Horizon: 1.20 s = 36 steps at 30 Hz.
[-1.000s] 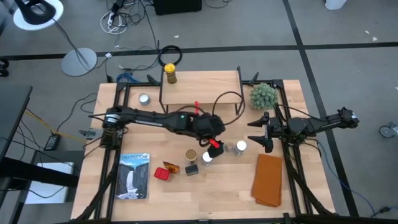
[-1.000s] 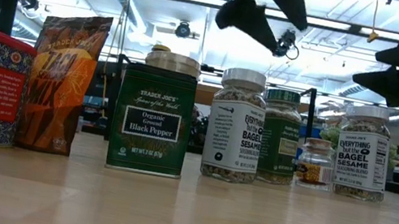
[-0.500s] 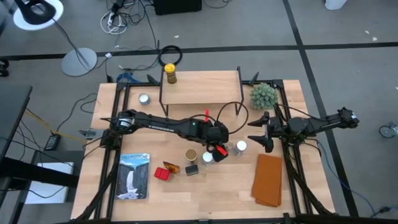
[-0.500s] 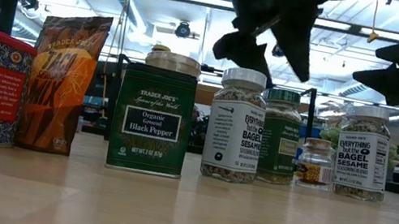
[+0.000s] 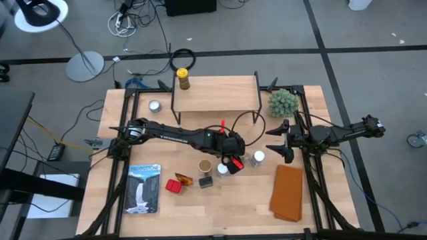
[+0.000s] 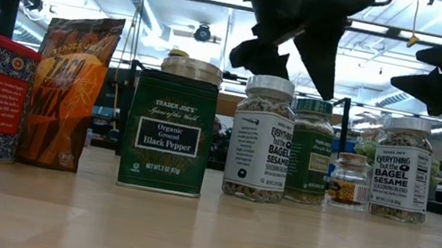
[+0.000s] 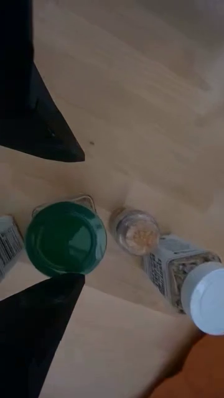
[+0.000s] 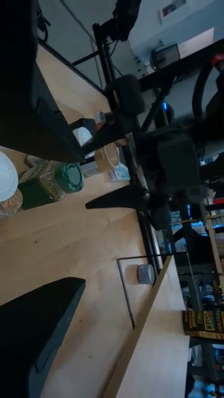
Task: Shelf spices
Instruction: Put the green bottle seasoning on the shelf, then put the right white bottle seasoning on the shelf
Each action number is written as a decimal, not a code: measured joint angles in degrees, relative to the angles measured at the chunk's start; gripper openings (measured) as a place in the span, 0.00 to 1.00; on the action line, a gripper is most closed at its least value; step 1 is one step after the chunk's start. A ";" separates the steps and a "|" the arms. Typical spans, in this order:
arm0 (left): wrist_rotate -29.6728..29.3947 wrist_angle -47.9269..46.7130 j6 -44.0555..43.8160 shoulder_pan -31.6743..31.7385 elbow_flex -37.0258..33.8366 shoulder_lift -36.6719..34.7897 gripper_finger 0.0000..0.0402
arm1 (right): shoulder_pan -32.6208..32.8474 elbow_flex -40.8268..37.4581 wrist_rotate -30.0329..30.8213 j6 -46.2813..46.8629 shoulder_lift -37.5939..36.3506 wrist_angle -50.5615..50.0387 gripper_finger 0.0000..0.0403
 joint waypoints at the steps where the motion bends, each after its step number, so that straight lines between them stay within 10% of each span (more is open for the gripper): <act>1: 0.07 0.66 -0.37 -0.01 0.00 0.14 0.78 | 0.01 -0.01 0.00 0.00 0.01 -0.01 0.79; 36: 0.44 -0.17 3.92 -0.49 0.20 2.26 0.78 | 0.01 0.00 -0.01 -0.01 0.75 0.28 0.79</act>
